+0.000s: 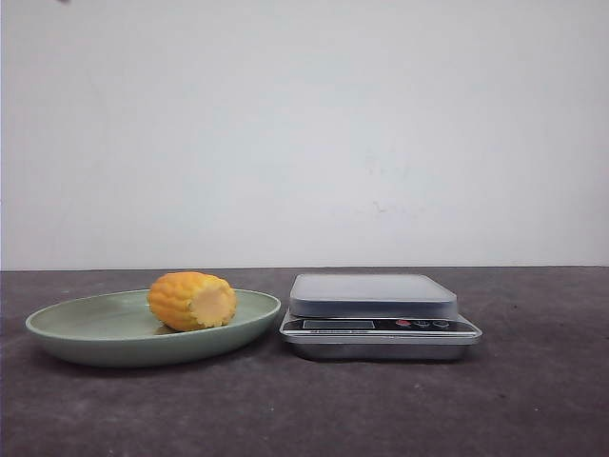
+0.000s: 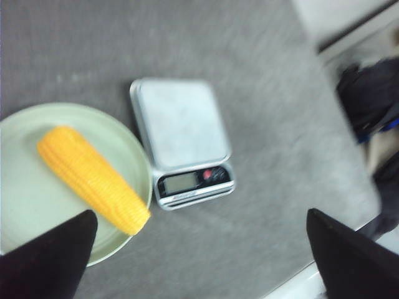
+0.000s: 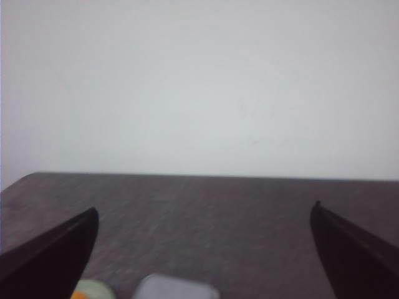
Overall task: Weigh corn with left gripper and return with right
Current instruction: 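Lower the left gripper over the yellow corn cob on the green plate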
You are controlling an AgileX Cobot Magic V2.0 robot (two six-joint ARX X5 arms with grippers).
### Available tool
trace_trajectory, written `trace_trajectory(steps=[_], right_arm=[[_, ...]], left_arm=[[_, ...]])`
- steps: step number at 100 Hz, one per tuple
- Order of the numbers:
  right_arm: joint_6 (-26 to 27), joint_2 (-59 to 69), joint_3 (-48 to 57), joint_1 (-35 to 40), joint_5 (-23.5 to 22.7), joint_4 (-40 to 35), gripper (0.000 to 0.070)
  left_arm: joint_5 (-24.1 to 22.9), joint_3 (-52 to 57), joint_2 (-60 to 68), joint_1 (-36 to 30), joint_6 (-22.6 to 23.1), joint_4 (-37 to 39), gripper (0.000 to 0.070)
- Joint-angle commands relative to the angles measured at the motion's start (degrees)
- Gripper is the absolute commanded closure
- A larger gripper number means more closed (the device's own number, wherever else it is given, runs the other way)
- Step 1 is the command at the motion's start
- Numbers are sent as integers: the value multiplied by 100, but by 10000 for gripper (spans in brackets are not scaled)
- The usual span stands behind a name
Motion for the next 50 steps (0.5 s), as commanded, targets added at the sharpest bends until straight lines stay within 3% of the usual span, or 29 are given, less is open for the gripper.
trace_trajectory(steps=[1, 21, 50], right_arm=[[164, 11, 85, 20, -210, -7, 0], [129, 7, 85, 20, -645, -498, 0], [-133, 7, 85, 175, -686, -946, 0]], left_arm=[[-236, 107, 260, -188, 17, 55, 0], [-811, 107, 1161, -664, 85, -4, 0], [-855, 107, 2299, -929, -13, 269, 0]])
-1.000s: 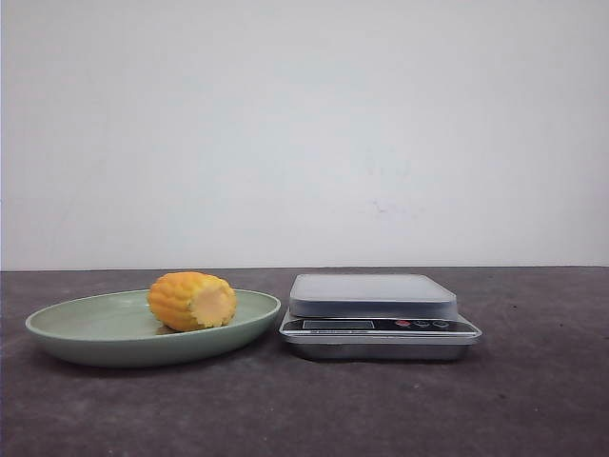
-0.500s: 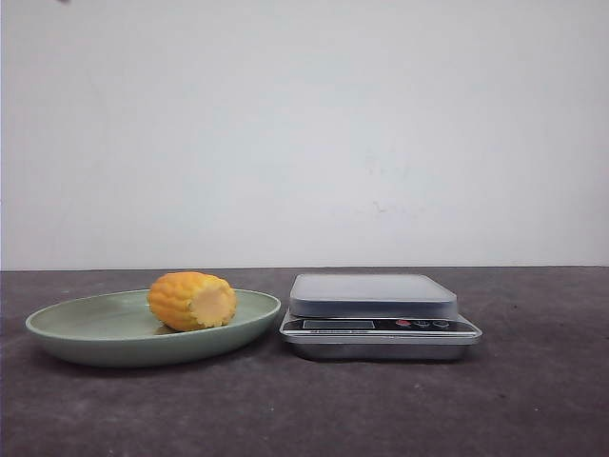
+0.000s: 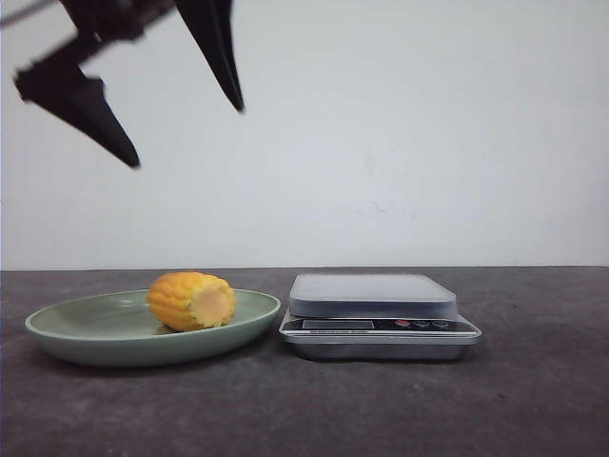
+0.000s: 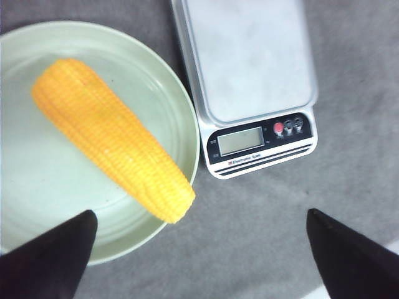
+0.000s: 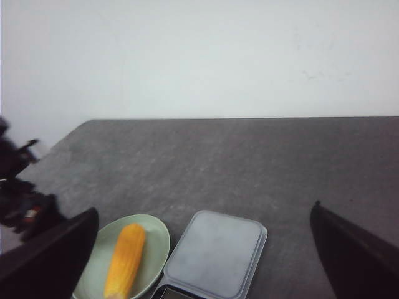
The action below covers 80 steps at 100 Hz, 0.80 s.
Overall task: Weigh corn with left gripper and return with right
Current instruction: 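Lower the left gripper over the yellow corn cob on the green plate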
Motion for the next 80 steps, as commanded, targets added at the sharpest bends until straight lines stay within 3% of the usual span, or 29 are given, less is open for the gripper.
trace_trajectory(steps=[1, 28, 66, 71, 80], right_arm=[[-83, 24, 85, 4, -9, 46, 0], [-90, 20, 85, 4, -7, -101, 0], [-107, 20, 85, 4, 2, -195, 0], [-109, 20, 85, 4, 4, -216, 0], [-122, 20, 85, 4, 4, -247, 0]], left_arm=[[-20, 109, 284, -52, -74, 118, 0], [-450, 107, 1217, -50, -345, -153, 0], [-490, 107, 1998, -50, -481, 105, 5], [-487, 107, 2065, -50, -452, 94, 101], [-483, 107, 2135, -50, -240, 39, 439]])
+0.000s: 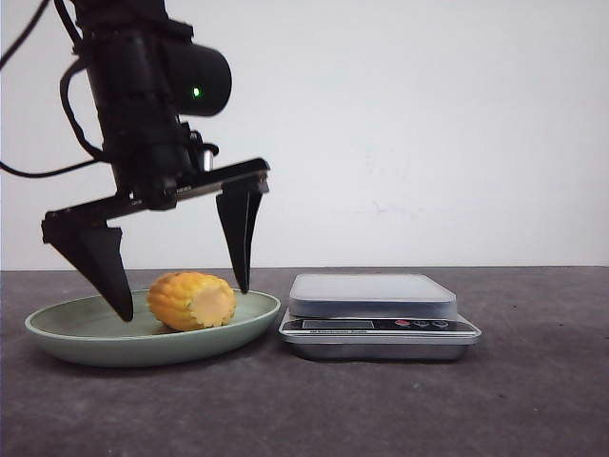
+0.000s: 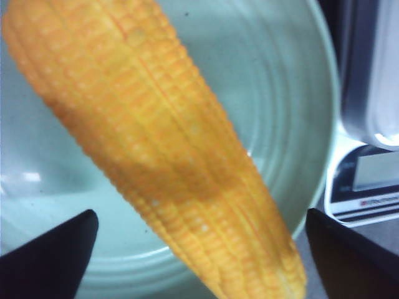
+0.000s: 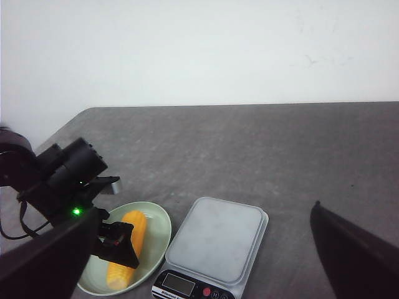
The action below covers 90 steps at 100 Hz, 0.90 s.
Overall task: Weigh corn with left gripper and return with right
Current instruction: 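Lower the left gripper over the yellow corn cob on the green plate, then close the left gripper on the corn cob and lift it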
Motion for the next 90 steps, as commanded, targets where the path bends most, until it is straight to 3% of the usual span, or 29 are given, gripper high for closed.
trace_trajectory(steps=[1, 9, 45, 63, 78, 90], right_arm=[[-90, 20, 85, 4, 0, 13, 0], [-94, 20, 85, 4, 2, -13, 0], [-133, 20, 85, 4, 7, -33, 0], [-133, 22, 85, 4, 7, -31, 0], [-131, 22, 83, 4, 7, -28, 0], [-133, 22, 83, 4, 4, -28, 0]], left_arm=[[-31, 105, 144, -35, 219, -39, 471], [31, 105, 144, -37, 435, -31, 700], [507, 374, -92, -28, 874, 26, 700], [520, 1239, -472, -31, 944, 149, 700], [988, 2177, -634, -59, 1233, 332, 700], [1038, 2909, -632, -127, 1263, 428, 700]])
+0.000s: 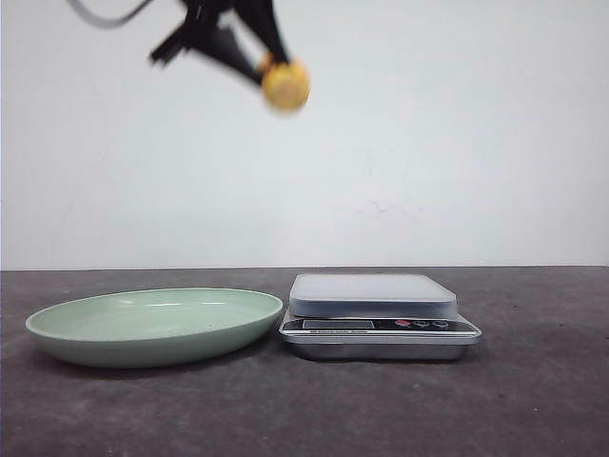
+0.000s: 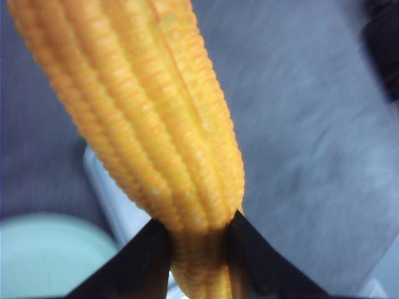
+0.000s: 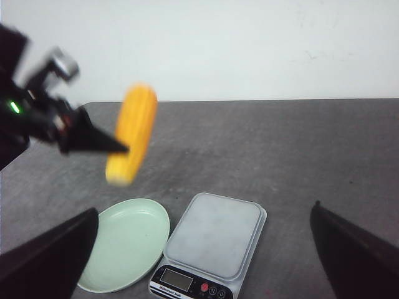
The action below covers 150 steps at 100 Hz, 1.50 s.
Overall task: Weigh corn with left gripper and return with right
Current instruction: 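Close the left gripper on the corn cob and lift it, then carry the corn to the scale, lower it and open the left gripper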
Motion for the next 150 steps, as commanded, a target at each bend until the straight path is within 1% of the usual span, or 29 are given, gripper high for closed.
trace_trajectory(steps=[1, 17, 28, 34, 56, 96, 107, 121, 125, 128, 132, 138, 142, 145, 150], right_arm=[[-44, 22, 83, 2, 4, 37, 0], [-42, 22, 83, 2, 4, 39, 0], [-42, 26, 83, 2, 4, 39, 0], [-42, 24, 83, 2, 4, 39, 0], [-42, 26, 81, 2, 7, 37, 0], [-129, 24, 77, 2, 48, -247, 0], [-129, 24, 77, 2, 48, -302, 0], [-129, 24, 77, 2, 48, -310, 0], [-129, 24, 77, 2, 50, -310, 0], [-129, 24, 77, 2, 55, -310, 0], [-129, 24, 77, 2, 103, -308, 0], [-131, 24, 77, 2, 208, -308, 0], [-129, 24, 77, 2, 256, -306, 0], [-129, 24, 77, 2, 306, -306, 0], [-133, 24, 77, 2, 367, -304, 0]], left_arm=[[50, 420, 105, -87, 144, 116, 700], [13, 758, 105, -229, 131, 590, 700], [-345, 758, 205, -350, 76, 629, 699], [-376, 758, 358, -422, 76, 597, 699], [-162, 758, 1209, -612, 79, 157, 699], [-164, 758, 2551, -664, 79, -688, 700], [-164, 758, 2747, -686, 72, -828, 700], [-186, 758, 2813, -710, 74, -713, 693], [-208, 758, 2813, -726, 72, -645, 643], [-205, 758, 2813, -728, 72, -616, 576], [-212, 763, 2813, -728, 74, -621, 464], [-212, 763, 2813, -721, 74, -675, 278], [-210, 763, 2813, -702, 74, -721, 181], [-212, 763, 2811, -693, 79, -776, 137], [-210, 763, 2802, -688, 131, -841, 105]])
